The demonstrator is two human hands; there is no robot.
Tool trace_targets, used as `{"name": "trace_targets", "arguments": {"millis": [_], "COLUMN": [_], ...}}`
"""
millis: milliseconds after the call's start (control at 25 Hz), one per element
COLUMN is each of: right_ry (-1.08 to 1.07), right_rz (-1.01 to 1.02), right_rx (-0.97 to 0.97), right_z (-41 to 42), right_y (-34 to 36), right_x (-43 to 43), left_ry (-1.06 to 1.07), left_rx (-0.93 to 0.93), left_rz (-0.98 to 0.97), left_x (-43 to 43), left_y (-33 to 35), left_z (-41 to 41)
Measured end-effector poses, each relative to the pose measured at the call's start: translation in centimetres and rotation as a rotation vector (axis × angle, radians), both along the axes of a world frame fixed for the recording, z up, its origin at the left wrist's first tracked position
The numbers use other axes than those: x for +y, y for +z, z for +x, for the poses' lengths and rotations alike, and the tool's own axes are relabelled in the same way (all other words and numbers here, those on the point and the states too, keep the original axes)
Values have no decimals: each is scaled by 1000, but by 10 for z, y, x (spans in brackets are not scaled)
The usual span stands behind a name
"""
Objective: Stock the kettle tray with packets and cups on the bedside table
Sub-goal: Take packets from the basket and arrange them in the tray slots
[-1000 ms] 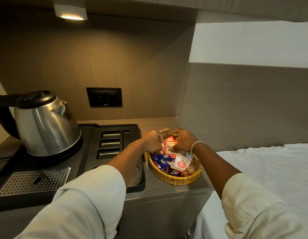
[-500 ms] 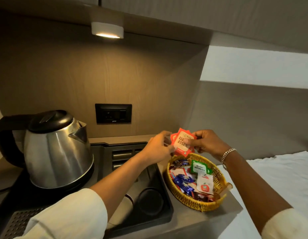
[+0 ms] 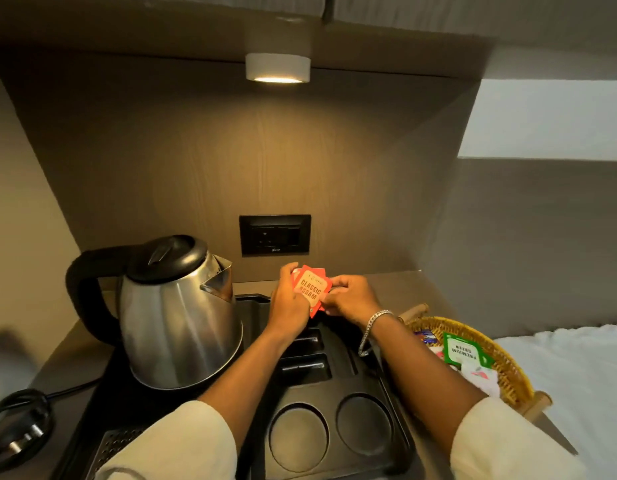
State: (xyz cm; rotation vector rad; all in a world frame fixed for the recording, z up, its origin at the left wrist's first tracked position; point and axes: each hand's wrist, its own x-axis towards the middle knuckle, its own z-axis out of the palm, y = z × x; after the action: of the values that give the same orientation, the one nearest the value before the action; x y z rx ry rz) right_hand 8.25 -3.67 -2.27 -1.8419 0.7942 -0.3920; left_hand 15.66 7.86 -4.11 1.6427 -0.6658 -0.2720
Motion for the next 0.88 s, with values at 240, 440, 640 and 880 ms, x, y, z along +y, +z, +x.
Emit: {"name": "trace_targets", "arguments": {"millis": [240, 440, 640, 880], "right_ry": [73, 160, 210, 341], "right_rz": [-212, -256, -247, -192], "right_rx": [16, 17, 66, 136], "right_z": [30, 36, 34, 25], "right_y": [-21, -26, -27, -20], "right_x": [15, 12, 4, -12], "left_ry": [112, 174, 188, 226], "left_rx": [-91, 68, 93, 87], "left_rz": [322, 198, 196, 268], "left_x": [12, 16, 20, 1], "left_y": [-21, -20, -21, -22], "left_z": [9, 6, 7, -8]}}
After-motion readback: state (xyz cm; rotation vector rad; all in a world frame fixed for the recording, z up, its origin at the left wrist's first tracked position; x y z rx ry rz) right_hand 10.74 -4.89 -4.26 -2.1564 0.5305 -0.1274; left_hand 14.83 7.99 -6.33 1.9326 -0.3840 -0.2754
